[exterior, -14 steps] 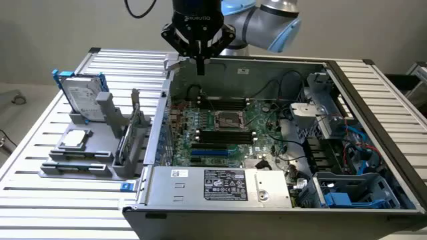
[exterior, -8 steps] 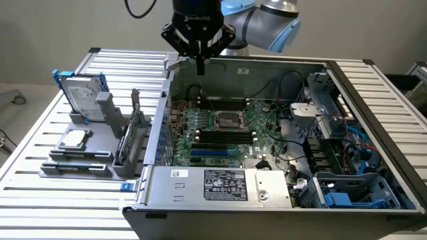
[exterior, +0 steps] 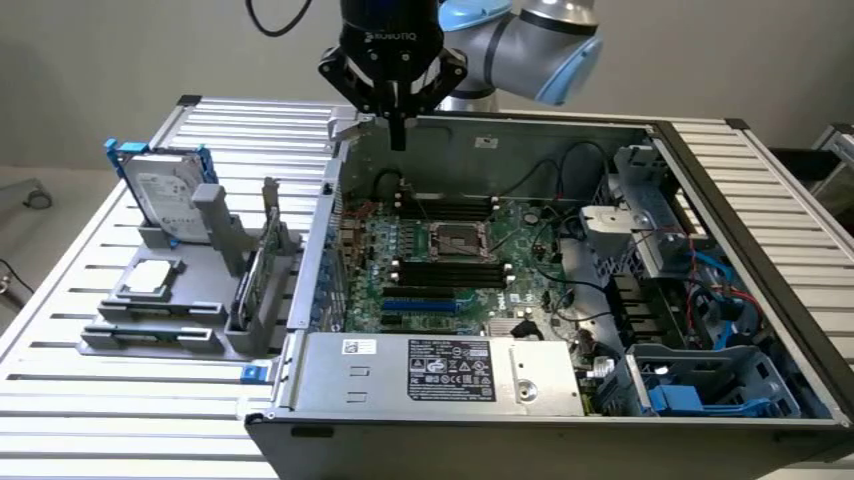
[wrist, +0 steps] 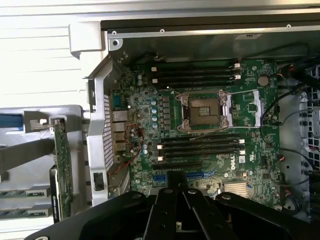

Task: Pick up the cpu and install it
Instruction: 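Reach for the cpu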

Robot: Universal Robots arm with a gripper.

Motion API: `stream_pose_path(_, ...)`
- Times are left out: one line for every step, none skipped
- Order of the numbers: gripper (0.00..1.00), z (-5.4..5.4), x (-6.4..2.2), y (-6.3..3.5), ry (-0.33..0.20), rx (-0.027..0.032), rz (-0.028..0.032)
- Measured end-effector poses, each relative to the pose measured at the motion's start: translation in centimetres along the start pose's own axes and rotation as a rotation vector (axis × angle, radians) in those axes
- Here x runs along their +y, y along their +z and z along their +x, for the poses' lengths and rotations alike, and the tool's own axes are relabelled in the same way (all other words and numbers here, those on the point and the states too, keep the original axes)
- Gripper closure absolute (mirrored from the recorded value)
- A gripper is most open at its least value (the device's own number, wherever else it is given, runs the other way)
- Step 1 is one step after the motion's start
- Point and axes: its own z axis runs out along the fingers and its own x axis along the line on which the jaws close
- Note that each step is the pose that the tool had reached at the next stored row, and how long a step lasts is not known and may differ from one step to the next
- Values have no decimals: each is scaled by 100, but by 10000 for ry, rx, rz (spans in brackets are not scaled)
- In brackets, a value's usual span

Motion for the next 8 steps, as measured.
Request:
stream_pose_path(89, 34, -2, -1, -4, 3, 0)
stream_pose_path(89, 72, -4, -4, -7, 8, 1)
stream_pose_path(89, 114, -7, -6, -10, 8, 0)
stream_pose_path(89, 158, -10, -7, -10, 8, 0)
stream_pose_path(89, 203, -13, -9, -10, 8, 0)
stream_pose_path(89, 248, -16, -12, -10, 9, 0)
stream_pose_path(89, 293, -19, -14, -11, 10, 0)
stream_pose_path(89, 337, -22, -16, -10, 12, 0)
